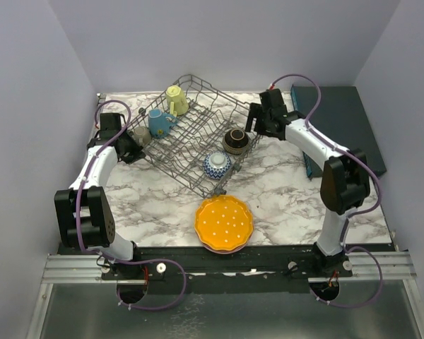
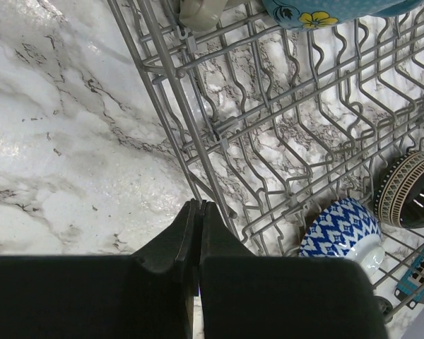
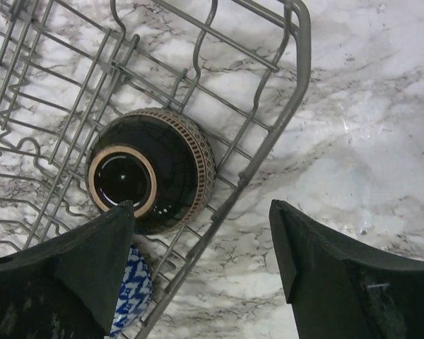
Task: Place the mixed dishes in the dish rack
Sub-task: Move the dish rack to the center of the board.
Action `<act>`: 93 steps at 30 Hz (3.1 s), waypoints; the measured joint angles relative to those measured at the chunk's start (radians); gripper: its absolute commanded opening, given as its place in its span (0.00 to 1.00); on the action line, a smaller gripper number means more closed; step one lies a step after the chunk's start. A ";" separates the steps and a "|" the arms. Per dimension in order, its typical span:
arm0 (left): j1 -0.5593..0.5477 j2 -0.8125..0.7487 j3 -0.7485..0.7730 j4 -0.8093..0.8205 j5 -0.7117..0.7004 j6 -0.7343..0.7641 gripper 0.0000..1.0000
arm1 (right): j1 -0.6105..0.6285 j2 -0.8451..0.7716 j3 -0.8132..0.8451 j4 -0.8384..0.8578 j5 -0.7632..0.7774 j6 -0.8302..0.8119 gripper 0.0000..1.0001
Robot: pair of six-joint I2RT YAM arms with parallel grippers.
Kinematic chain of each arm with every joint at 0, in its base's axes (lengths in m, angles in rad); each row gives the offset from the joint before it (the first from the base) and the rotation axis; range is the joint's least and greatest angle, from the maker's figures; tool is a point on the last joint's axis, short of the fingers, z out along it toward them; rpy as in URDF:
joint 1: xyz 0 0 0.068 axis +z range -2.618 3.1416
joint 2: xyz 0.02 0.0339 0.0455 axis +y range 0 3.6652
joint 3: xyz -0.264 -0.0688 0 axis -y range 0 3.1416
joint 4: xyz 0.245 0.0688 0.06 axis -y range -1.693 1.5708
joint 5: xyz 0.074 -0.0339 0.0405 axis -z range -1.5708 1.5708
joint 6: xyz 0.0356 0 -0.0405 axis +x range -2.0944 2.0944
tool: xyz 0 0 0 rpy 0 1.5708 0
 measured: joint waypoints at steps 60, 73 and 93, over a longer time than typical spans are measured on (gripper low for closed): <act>-0.055 0.111 0.024 -0.015 0.079 -0.011 0.33 | -0.066 -0.176 -0.356 0.161 -0.084 0.107 0.00; -0.064 0.218 0.148 -0.064 0.090 -0.006 0.36 | -0.067 -0.323 -0.523 0.187 -0.150 0.165 0.00; -0.200 0.352 0.291 -0.068 0.020 0.000 0.36 | -0.088 -0.533 -0.746 0.217 -0.106 0.354 0.00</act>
